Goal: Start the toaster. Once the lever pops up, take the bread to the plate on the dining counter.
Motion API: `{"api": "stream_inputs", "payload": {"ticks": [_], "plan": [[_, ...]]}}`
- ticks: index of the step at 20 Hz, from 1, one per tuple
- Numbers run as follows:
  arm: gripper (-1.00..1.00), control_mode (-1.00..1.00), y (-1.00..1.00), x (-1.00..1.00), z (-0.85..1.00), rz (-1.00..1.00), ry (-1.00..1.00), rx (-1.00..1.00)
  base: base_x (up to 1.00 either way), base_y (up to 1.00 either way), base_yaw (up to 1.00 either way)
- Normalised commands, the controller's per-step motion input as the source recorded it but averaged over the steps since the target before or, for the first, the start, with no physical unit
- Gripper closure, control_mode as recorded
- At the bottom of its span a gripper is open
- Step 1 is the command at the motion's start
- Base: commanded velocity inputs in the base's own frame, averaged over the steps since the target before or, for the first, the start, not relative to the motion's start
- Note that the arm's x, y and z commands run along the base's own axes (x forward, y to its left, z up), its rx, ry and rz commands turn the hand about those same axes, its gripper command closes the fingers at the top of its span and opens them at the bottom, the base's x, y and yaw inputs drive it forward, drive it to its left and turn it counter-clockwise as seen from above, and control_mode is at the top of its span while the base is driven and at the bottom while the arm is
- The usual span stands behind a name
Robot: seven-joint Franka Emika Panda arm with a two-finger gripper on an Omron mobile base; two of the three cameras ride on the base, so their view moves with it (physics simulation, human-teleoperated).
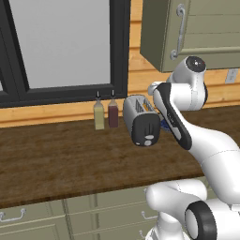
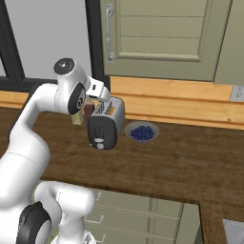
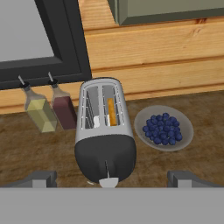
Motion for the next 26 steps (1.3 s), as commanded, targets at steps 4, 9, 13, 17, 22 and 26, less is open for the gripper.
{"api": "stream_inputs", "payload": {"ticks": [4, 9, 13, 17, 22, 26], "plan": [[-1.00, -1.00, 0.00, 0.00, 0.00, 0.00, 0.00, 0.00, 0.00, 0.00, 0.00], [-1.00, -1.00, 0.00, 0.00, 0.00, 0.00, 0.00, 0.00, 0.00, 0.00, 0.00], [-1.00, -1.00, 0.00, 0.00, 0.00, 0.00, 0.00, 0.00, 0.00, 0.00, 0.00], [-1.00, -1.00, 0.00, 0.00, 0.00, 0.00, 0.00, 0.00, 0.00, 0.00, 0.00], [-1.00, -1.00, 0.00, 0.00, 0.00, 0.00, 0.00, 0.00, 0.00, 0.00, 0.00], [-1.00, -1.00, 0.00, 0.00, 0.00, 0.00, 0.00, 0.00, 0.00, 0.00, 0.00]]}}
